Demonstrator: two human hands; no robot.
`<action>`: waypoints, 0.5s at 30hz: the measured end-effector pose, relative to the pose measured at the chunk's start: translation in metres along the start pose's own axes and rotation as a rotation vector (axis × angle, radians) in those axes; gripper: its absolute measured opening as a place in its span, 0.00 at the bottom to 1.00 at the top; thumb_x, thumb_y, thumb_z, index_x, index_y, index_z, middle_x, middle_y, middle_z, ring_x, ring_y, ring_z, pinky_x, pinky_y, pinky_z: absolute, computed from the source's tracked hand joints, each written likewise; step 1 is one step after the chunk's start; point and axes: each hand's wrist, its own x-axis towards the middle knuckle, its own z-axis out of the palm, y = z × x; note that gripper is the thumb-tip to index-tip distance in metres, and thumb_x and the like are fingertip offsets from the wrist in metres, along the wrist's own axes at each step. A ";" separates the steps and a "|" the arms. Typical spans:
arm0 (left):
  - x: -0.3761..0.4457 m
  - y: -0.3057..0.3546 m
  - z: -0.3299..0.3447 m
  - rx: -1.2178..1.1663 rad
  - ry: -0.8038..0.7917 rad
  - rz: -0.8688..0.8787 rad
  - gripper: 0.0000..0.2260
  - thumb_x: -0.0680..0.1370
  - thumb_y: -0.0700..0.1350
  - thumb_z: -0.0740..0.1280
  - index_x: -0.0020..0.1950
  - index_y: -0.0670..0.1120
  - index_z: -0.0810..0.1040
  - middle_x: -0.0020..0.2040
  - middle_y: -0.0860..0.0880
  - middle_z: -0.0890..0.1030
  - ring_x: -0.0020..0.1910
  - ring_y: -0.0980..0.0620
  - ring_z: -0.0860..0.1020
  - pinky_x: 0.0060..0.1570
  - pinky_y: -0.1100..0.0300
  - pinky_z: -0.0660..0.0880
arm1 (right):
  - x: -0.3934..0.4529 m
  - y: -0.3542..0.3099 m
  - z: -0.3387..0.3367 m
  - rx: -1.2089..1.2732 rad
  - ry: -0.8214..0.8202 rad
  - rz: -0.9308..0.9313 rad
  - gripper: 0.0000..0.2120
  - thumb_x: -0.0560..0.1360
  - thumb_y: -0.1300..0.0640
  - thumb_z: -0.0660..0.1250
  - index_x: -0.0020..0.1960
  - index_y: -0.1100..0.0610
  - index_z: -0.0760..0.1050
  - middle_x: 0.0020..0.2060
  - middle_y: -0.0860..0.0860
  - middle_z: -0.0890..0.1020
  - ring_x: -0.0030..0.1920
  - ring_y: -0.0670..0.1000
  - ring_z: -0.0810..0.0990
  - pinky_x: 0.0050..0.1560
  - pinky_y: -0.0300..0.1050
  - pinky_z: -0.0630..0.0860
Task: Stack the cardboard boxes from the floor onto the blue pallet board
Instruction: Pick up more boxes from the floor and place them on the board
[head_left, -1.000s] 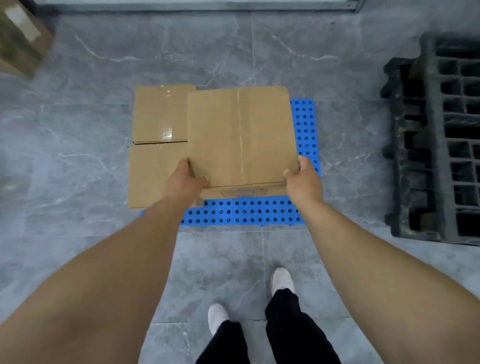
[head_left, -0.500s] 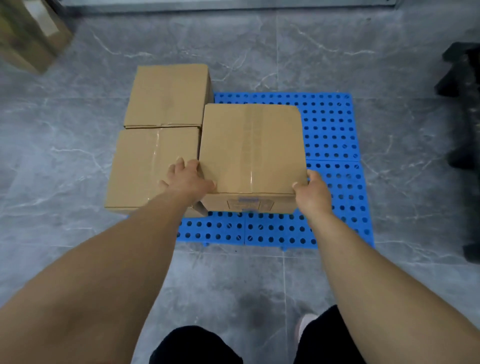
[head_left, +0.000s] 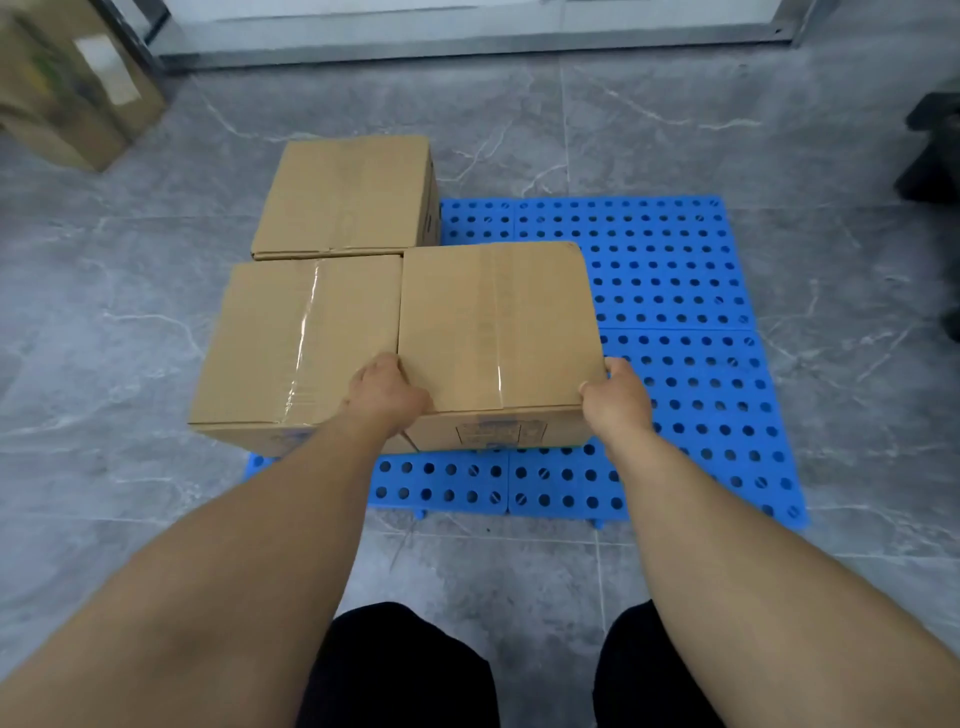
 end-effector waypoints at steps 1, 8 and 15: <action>0.000 -0.002 0.001 0.006 0.006 0.000 0.23 0.71 0.44 0.67 0.65 0.44 0.67 0.62 0.45 0.72 0.63 0.44 0.69 0.64 0.45 0.68 | -0.001 0.000 0.003 -0.004 0.002 0.006 0.16 0.79 0.62 0.55 0.65 0.54 0.66 0.44 0.47 0.71 0.40 0.49 0.72 0.36 0.43 0.69; 0.002 -0.007 0.008 0.101 0.042 0.053 0.28 0.75 0.43 0.65 0.73 0.43 0.59 0.73 0.46 0.62 0.72 0.44 0.60 0.69 0.45 0.61 | 0.000 0.002 0.008 -0.037 0.024 0.030 0.18 0.78 0.62 0.55 0.67 0.54 0.64 0.54 0.51 0.75 0.44 0.52 0.73 0.40 0.46 0.70; 0.003 -0.015 0.008 0.161 0.036 0.113 0.29 0.75 0.43 0.66 0.73 0.46 0.59 0.75 0.48 0.59 0.73 0.45 0.57 0.71 0.44 0.58 | -0.004 0.004 0.009 -0.107 0.017 0.016 0.19 0.78 0.63 0.55 0.68 0.55 0.64 0.46 0.50 0.73 0.39 0.50 0.72 0.31 0.43 0.67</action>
